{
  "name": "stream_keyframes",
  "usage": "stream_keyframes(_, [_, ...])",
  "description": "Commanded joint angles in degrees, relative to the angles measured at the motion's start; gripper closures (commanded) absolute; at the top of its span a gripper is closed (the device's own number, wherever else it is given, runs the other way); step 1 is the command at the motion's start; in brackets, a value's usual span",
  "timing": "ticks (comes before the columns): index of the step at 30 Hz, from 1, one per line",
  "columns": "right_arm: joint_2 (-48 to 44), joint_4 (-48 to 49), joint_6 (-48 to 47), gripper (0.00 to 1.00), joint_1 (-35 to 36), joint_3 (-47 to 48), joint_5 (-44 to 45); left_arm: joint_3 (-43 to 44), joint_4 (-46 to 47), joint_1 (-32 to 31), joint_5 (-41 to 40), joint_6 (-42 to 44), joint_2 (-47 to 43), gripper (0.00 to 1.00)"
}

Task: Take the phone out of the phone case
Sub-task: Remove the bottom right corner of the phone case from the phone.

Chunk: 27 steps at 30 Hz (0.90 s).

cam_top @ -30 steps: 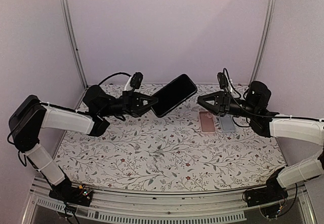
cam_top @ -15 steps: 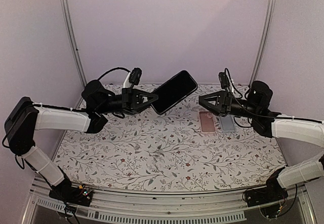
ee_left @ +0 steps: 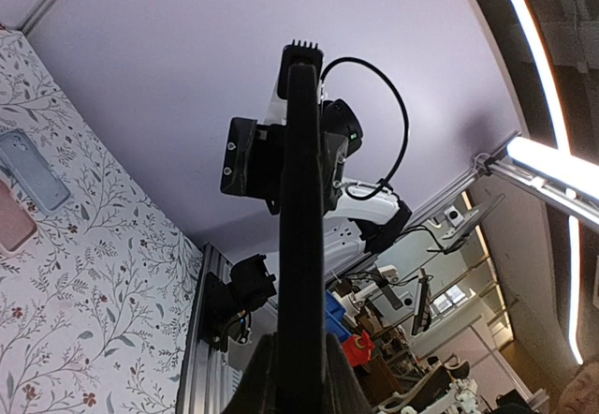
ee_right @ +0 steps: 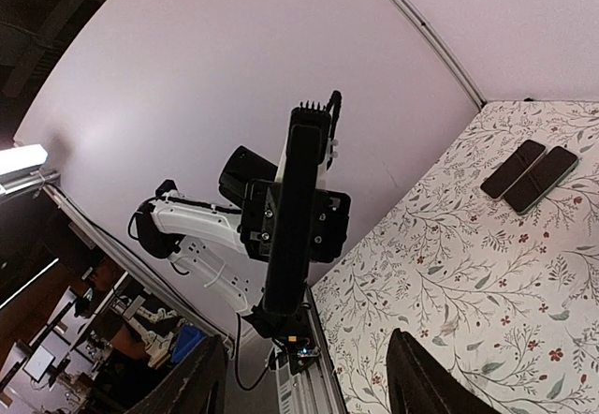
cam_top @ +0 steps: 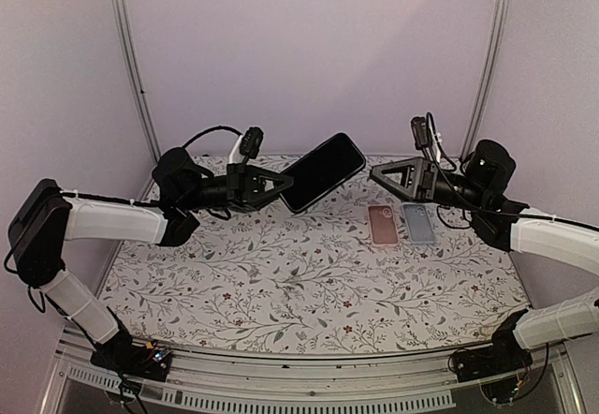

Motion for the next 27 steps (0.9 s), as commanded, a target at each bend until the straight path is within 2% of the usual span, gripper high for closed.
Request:
stream_keyframes(1, [1.3, -0.2, -0.8, 0.39, 0.4, 3.1, 2.3, 2.1, 3.0, -0.3, -0.2, 1.0, 0.1, 1.0])
stream_keyframes(17, [5.1, -1.2, 1.1, 0.41, 0.4, 5.5, 3.3, 3.0, 2.1, -1.1, 0.9, 1.9, -0.5, 1.0])
stream_keyframes(27, [4.7, -4.3, 1.2, 0.42, 0.3, 3.8, 5.5, 2.7, 8.1, -1.1, 0.7, -0.4, -1.6, 1.0])
